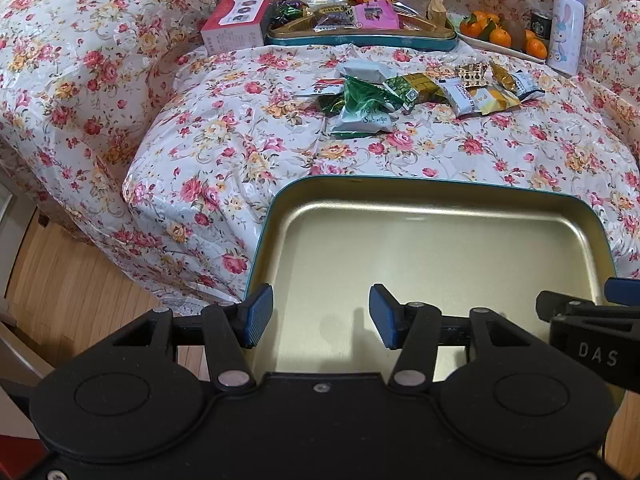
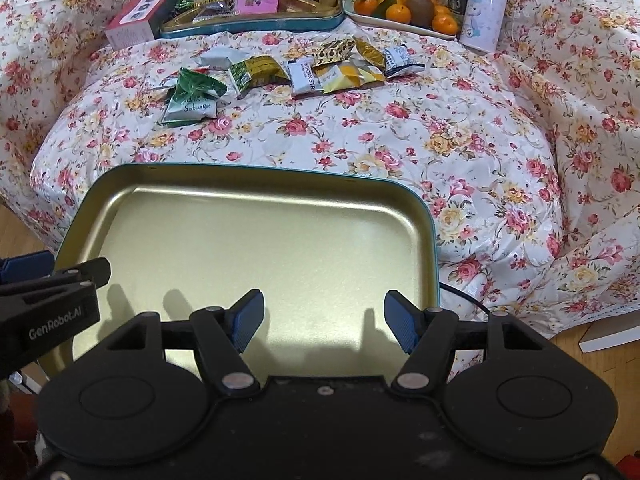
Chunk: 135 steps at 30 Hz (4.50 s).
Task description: Organize snacks
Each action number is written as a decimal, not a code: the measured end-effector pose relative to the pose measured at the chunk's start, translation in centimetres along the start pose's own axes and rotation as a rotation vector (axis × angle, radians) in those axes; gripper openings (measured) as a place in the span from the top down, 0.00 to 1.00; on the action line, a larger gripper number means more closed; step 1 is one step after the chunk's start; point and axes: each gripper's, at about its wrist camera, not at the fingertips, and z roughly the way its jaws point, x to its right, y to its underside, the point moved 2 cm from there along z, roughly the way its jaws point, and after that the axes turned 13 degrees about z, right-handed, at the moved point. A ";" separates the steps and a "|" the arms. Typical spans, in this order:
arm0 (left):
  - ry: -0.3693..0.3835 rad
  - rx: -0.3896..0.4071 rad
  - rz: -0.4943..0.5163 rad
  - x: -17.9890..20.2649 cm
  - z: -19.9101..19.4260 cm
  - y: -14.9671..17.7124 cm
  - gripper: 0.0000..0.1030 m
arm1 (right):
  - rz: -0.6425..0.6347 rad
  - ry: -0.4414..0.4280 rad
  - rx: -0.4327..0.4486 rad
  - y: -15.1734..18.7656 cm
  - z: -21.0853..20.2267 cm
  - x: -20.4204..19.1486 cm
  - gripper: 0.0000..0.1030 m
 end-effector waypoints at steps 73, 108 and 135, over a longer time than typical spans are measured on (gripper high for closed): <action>0.137 0.122 0.087 -0.1 13.6 -13.9 0.44 | 0.324 -0.162 0.096 -18.1 12.4 2.5 0.29; 0.163 0.152 0.008 -1.7 9.9 -12.5 0.50 | 0.302 -0.129 0.223 -16.4 10.0 2.8 0.79; 0.172 0.119 0.019 -1.5 10.2 -11.5 0.50 | 0.594 -0.086 0.154 -14.8 11.6 4.9 0.39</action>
